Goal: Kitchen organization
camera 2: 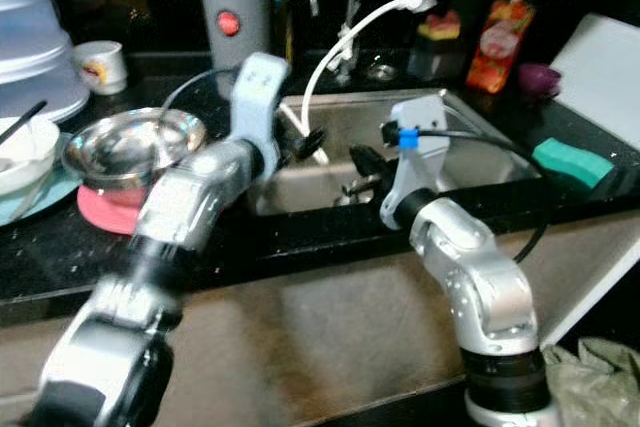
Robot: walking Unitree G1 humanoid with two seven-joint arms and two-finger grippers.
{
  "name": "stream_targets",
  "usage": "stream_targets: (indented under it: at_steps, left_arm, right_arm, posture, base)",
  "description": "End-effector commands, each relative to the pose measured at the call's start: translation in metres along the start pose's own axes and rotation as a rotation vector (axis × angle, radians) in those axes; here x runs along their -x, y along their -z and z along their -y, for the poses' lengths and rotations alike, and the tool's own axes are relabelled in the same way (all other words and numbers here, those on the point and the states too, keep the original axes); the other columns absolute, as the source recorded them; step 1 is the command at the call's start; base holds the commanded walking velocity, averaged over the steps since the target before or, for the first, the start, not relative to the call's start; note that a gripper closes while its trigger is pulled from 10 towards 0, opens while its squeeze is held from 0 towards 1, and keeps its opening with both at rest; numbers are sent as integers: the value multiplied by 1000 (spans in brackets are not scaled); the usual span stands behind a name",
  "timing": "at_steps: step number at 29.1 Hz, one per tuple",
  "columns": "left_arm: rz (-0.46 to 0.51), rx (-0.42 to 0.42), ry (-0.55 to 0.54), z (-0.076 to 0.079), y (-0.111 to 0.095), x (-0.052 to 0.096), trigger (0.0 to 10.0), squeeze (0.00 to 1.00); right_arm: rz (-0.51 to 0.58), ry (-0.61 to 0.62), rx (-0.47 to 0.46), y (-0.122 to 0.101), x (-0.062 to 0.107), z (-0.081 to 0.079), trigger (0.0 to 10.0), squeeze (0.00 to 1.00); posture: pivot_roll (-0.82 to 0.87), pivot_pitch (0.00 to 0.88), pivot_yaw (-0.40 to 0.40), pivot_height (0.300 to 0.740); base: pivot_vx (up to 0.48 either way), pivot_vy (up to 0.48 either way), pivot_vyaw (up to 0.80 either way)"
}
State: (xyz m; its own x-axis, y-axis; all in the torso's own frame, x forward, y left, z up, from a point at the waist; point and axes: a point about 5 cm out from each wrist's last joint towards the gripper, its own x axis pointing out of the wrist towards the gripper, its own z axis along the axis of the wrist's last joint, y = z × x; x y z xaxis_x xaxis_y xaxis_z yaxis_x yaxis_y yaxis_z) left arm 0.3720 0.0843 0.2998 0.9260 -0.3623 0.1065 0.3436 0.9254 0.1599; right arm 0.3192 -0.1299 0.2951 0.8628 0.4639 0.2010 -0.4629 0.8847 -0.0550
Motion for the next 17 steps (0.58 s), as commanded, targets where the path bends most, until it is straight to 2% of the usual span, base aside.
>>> stream_targets:
  at_steps: [1, 10, 11, 14, 17]
  left_arm:
    - [52, -39, -31, 4, -13, 8, 10000, 0]
    - [50, 1, -140, 6, -22, 30, 10000, 0]
    - [20, 30, -153, 11, -19, 36, 10000, 0]
    - [-3, 51, -159, 15, -16, 40, 10000, 0]
    - [-17, 33, -172, 14, -12, 45, 10000, 0]
  right_arm:
    - [-6, -24, -19, 4, 1, -4, 10000, 0]
    - [-11, -40, -29, 6, 1, -8, 10000, 0]
    - [-13, -42, -28, 6, 1, -9, 10000, 0]
    - [-14, -42, -27, 6, 1, -9, 10000, 0]
    - [-17, -43, -24, 6, 0, -8, 10000, 0]
  posture:
    - [56, 179, -52, 740]
    - [62, 184, -55, 740]
    - [62, 184, -55, 740]
    - [62, 187, -56, 740]
    - [63, 186, -59, 740]
  base:
    - [0, 0, 0]
    - [0, 0, 0]
    - [0, 0, 0]
    - [0, 0, 0]
    - [0, 0, 0]
